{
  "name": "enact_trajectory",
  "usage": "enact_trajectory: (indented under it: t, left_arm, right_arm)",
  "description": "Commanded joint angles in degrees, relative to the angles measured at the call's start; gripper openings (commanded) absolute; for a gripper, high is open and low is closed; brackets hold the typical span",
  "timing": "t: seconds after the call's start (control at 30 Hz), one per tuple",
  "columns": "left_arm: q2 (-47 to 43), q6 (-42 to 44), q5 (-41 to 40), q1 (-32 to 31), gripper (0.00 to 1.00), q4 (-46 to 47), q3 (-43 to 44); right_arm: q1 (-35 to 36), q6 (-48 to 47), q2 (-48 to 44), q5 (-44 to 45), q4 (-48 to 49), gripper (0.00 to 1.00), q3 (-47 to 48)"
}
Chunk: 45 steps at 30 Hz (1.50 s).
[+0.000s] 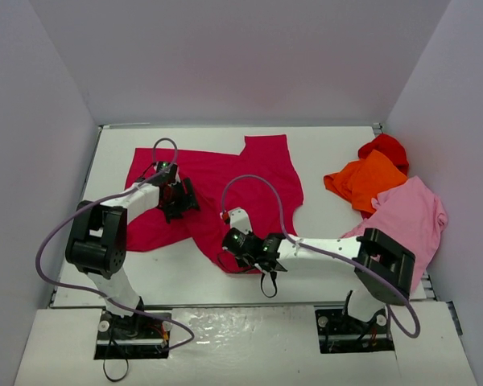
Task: Fold and stack the t-shirts
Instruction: Flatten out the tshirt
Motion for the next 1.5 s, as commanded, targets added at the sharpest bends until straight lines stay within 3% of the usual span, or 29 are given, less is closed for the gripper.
enact_trajectory:
  t: [0.0,0.37,0.5,0.53,0.73,0.8,0.83,0.9,1.0,1.07,1.13,1.3,1.47]
  left_arm:
    - [0.12,-0.97,1.04,-0.78,0.6,2.83,2.07]
    - [3.68,-1.26,2.01,-3.12,0.55,2.98,4.95]
    - [4.8,-0.74,1.97,-3.51,0.52,2.04,6.25]
    - [5.01,-0.65,2.02,-3.57,0.52,2.0,6.47]
    - [5.91,-0.41,2.48,-4.06,0.5,1.44,7.63]
    - [5.9,-0.4,2.22,-4.16,0.51,0.81,8.05]
    - [5.84,-0.4,2.1,-4.16,0.51,0.63,8.14]
    - [4.96,-0.02,1.43,-4.25,0.6,-0.95,8.39]
    - [3.73,0.84,-0.1,-4.25,0.64,-3.24,8.97]
    - [2.69,2.17,-1.07,-4.34,0.66,-5.34,9.54]
    - [1.8,2.71,-2.0,-4.34,0.67,-7.41,9.93]
    - [-2.57,2.93,-3.98,-4.34,0.67,-9.69,8.96]
    - [-5.95,3.36,-6.12,-4.34,0.67,-14.42,8.35]
  right_arm:
    - [3.13,4.22,-9.07,4.3,-5.58,0.0,0.09]
    - [7.99,12.96,-18.85,4.74,-12.14,0.0,-5.25]
    - [12.88,18.44,-21.27,3.23,-13.69,0.01,-7.82]
    - [15.3,20.65,-22.01,3.08,-13.86,0.04,-8.65]
    - [28.78,32.78,-25.38,10.52,-16.98,0.41,-11.31]
    - [29.68,34.9,-26.63,15.47,-19.49,0.53,-10.9]
    - [29.68,35.26,-27.02,16.73,-20.09,0.54,-10.55]
    - [25.13,34.46,-27.24,21.76,-21.81,0.6,-9.4]
    - [15.48,26.68,-24.34,22.73,-21.41,0.59,-7.67]
    - [10.93,21.52,-21.48,25.24,-20.25,0.51,-5.72]
    - [7.07,17.92,-19.36,25.82,-18.17,0.37,-4.69]
    - [-5.94,6.57,-17.58,16.5,-5.38,0.02,-7.3]
    - [-16.41,-1.08,-12.82,9.2,-0.17,0.0,-7.15]
